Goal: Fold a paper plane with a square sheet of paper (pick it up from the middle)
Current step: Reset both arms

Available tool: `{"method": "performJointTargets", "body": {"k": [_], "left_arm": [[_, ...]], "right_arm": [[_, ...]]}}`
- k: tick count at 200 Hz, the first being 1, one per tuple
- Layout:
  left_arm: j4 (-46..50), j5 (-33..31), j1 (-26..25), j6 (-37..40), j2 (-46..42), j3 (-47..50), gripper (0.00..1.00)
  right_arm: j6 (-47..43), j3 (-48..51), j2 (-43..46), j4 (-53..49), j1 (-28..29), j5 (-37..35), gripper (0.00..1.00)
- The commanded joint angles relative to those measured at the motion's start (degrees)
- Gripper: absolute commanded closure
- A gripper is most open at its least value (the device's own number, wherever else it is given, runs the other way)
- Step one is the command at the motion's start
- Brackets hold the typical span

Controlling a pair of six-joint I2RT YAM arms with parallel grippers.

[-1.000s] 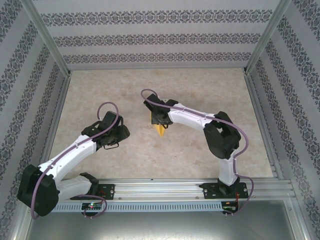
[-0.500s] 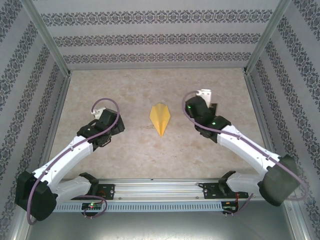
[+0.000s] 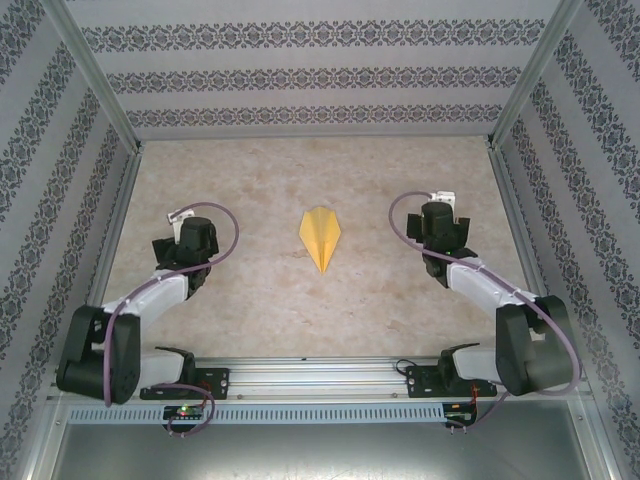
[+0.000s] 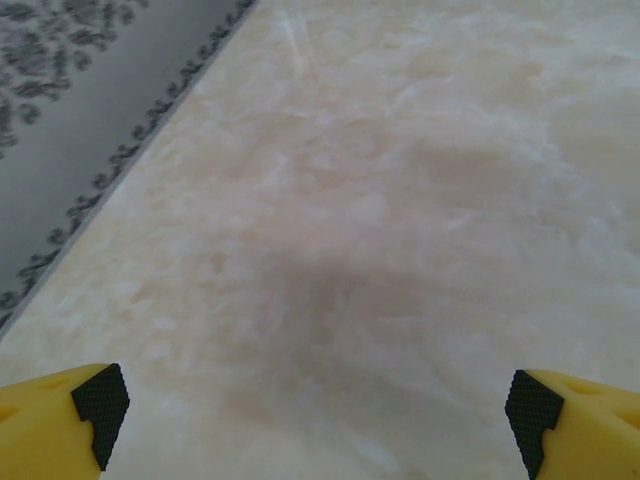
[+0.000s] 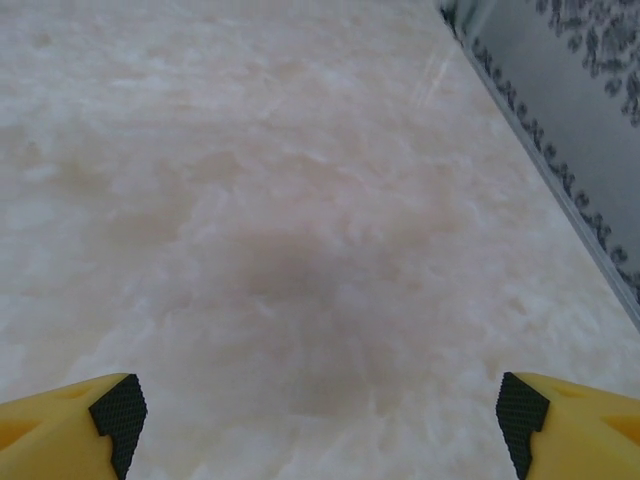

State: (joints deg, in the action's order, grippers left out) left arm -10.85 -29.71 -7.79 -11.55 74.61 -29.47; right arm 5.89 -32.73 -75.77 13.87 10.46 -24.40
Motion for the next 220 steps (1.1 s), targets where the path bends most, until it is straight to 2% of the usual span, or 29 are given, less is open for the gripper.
{"method": "performJointTargets", "body": {"k": [1,6,20,36,50,60,66,72,82,86,92,100,108,129,161,220], "left_arm": [[-17.6,6.3,0.7,7.4,4.1,3.1,0.00],[-17.6,7.9,0.7,8.0,4.0,2.7,0.00],[-26.1,10.0,1.1,10.3,5.1,5.1,0.00],[-32.0,15.5,2.8,11.4,7.4,6.3,0.00],[-40.6,18.5,3.2,12.6,12.8,7.7,0.00],[-38.7,23.4,5.0,11.8,12.5,8.0,0.00],[-42.3,24.9,5.3,12.2,14.3,8.6,0.00],[-45.8,25.0,5.3,12.8,16.4,8.9,0.00],[-36.6,26.7,6.0,11.9,14.2,6.6,0.00],[-37.1,27.6,6.8,11.4,14.7,5.9,0.00],[-38.9,29.2,8.0,10.6,15.6,6.3,0.00],[-35.6,29.5,8.0,10.5,14.7,5.6,0.00],[-38.2,29.4,8.0,10.7,15.3,6.1,0.00],[-37.0,29.2,7.8,10.8,15.0,6.0,0.00],[-36.7,29.4,7.9,10.8,14.7,5.9,0.00],[-37.0,29.4,7.9,10.8,14.8,5.9,0.00]], "right_arm": [[-6.1,5.5,-2.4,17.0,-1.3,5.1,0.08],[-6.7,6.0,-1.7,18.6,-1.6,7.3,0.08],[-9.1,10.7,-2.8,30.3,-2.8,13.9,0.08],[-7.7,15.2,-7.3,42.8,-4.9,16.3,0.08],[-8.4,17.2,-8.6,45.8,-5.7,20.2,0.08],[-9.3,18.7,-11.3,52.6,-5.6,22.4,0.08],[-8.8,19.0,-12.6,54.8,-5.6,21.8,0.08],[-8.4,18.2,-12.9,53.5,-5.5,19.8,0.08],[-6.4,14.6,-11.7,44.2,-5.5,15.0,0.07],[-5.1,12.6,-10.9,39.7,-5.9,13.0,0.07],[-3.5,10.6,-10.2,36.3,-7.7,14.9,0.04],[-3.0,11.2,-10.7,38.4,-8.8,16.8,0.02],[-3.3,11.3,-10.9,38.9,-8.0,15.0,0.02],[-3.0,12.2,-10.6,40.2,-6.8,9.3,0.02],[-4.7,12.7,-10.7,42.1,-4.7,6.8,0.02],[-4.5,12.5,-10.9,41.4,-5.2,8.1,0.02]]}}
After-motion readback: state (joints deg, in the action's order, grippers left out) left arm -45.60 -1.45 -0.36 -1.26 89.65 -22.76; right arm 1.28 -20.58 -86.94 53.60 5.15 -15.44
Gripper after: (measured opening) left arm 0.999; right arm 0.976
